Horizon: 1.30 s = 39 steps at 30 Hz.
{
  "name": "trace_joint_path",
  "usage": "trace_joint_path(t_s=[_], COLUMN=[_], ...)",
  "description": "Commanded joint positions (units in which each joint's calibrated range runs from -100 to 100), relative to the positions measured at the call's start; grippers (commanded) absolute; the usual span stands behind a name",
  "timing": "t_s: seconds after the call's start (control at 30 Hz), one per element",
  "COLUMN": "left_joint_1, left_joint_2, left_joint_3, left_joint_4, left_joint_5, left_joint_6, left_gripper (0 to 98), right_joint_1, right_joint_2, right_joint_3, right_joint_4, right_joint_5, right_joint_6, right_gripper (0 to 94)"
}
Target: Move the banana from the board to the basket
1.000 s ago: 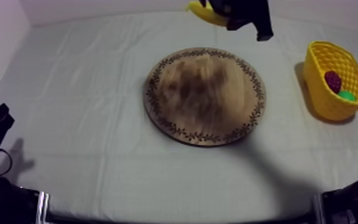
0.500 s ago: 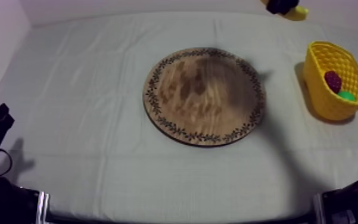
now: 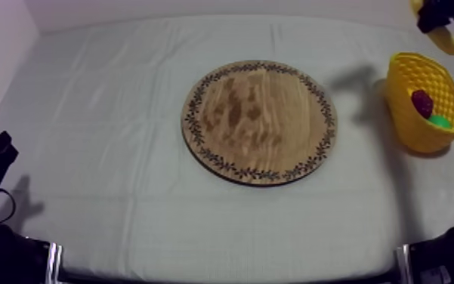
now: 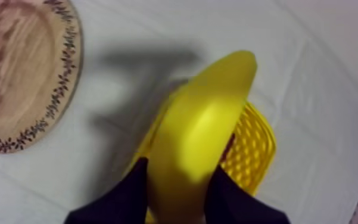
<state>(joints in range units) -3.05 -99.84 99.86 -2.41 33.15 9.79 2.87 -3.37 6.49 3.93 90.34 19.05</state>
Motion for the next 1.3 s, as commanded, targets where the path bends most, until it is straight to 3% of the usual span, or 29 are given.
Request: trace_joint_path(t_s=[0.0,0.47,1.07,1.17,1.27], left_joint_1=[0.0,0.0,0.0,0.0,0.0], left_joint_2=[0.0,0.0,0.0,0.0,0.0], left_joint_3=[0.0,0.0,0.0,0.0,0.0], left_joint_4=[-0.01,-0.01,-0.01,-0.01,-0.01], left_joint_5=[0.0,0.0,0.0,0.0,0.0], left_joint_6=[0.0,0.0,0.0,0.0,0.0], left_gripper=[0.1,0.1,0.1,0.1,0.1], right_joint_1=[3.4,6.5,9.3,9.5,9.8], right_joint_2=[0.0,2.8,13.7,15.6,16.6], right_joint_3=[-0.1,1.7,15.0,14.7,14.4], right_joint_4=[0.0,-0.3,-0.7,-0.9,-0.8], right_joint_5=[0.5,0.6,-11.7,-12.5,-13.0], right_joint_6=[0.3,-0.5,-1.4,-1.7,-1.9], right_gripper=[21.5,22.7,24.4,29.1,41.7])
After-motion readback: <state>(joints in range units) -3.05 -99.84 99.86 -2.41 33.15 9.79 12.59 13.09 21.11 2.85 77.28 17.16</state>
